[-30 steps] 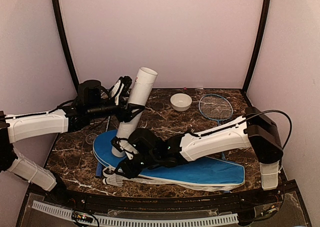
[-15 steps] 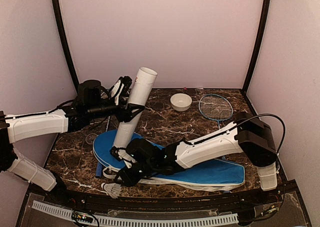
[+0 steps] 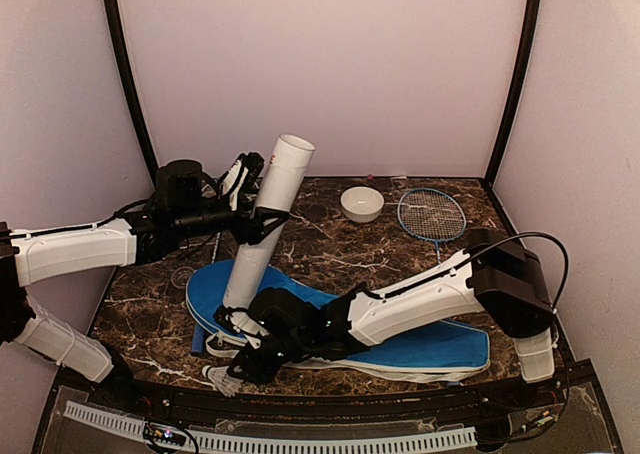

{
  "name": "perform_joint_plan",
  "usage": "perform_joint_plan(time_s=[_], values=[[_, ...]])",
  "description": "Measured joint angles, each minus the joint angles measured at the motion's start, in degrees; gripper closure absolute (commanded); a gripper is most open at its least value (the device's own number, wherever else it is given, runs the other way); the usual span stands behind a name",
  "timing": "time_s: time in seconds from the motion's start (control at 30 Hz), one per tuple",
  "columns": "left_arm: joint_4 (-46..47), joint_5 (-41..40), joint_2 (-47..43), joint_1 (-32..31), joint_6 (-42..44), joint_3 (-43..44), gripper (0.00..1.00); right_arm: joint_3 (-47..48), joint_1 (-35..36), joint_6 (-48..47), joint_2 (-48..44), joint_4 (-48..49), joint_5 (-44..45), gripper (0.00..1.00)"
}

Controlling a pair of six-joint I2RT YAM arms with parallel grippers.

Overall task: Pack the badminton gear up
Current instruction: Pick up the shuttlecock from the corner of the board.

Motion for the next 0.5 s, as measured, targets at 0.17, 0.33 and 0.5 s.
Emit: perform_joint_plan(time_s=[0.17, 0.33, 0.5], values=[[0.0, 0.0, 0.0, 0.0, 0.0, 0.0, 0.32, 0.0, 0.0, -3.2, 1.7, 0.3, 0.7, 0.57], [0.0, 0.0, 0.0, 0.0, 0.1, 0.0, 0.32, 0.0, 0.0, -5.9, 3.0, 0.7, 1.5, 0.57], [0.0, 0.0, 0.0, 0.0, 0.2, 0.0, 0.32, 0.0, 0.0, -8.0, 3.2, 2.0, 1.7, 0.52]])
